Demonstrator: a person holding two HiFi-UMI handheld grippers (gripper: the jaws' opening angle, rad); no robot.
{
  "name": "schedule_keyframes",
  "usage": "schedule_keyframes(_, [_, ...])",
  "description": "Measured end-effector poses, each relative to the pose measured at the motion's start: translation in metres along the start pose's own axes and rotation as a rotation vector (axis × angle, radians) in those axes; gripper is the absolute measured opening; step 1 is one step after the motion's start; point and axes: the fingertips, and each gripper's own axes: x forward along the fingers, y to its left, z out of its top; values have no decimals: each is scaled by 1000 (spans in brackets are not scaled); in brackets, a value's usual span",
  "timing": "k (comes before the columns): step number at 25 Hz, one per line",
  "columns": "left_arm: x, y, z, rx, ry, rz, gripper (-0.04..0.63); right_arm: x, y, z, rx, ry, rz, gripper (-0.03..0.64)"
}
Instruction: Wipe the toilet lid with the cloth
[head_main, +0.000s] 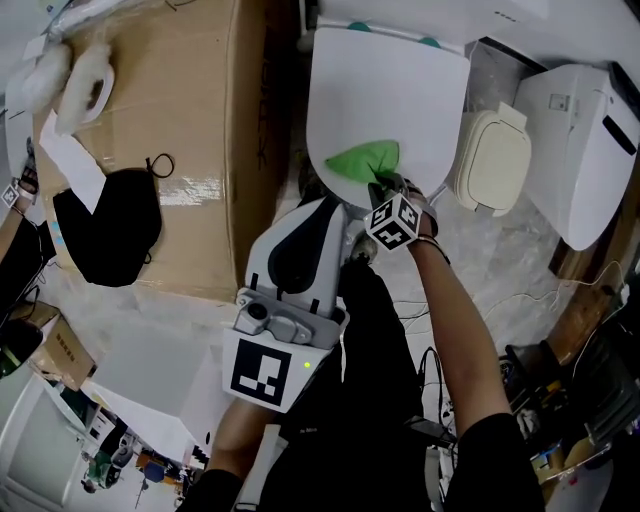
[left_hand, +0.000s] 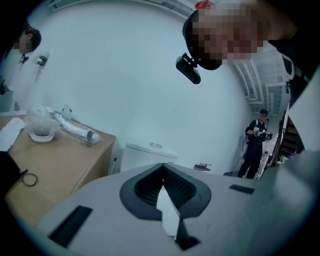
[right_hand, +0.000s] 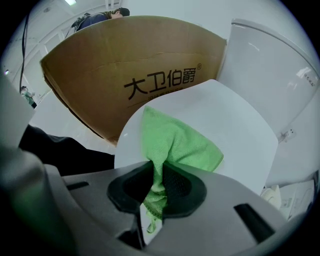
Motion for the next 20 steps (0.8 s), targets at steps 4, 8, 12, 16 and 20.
schedule_keyframes(4, [-8, -8, -3, 3, -5, -6, -2, -4, 21, -15, 9, 8, 9, 64])
schedule_keyframes(8, [-13, -17, -5, 7, -7, -16, -2, -6, 32, -23, 27, 16, 9, 63])
schedule_keyframes(12, [-16, -22, -10, 2, -1, -21, -2, -7, 40, -29, 42, 21, 16, 63])
schedule_keyframes(16, [-13, -29, -12, 5, 4, -34, -2, -9, 48, -35, 55, 20, 24, 63])
schedule_keyframes(20, [-7, -34, -13, 4, 19, -49, -2, -15, 59, -44, 86, 32, 57, 63])
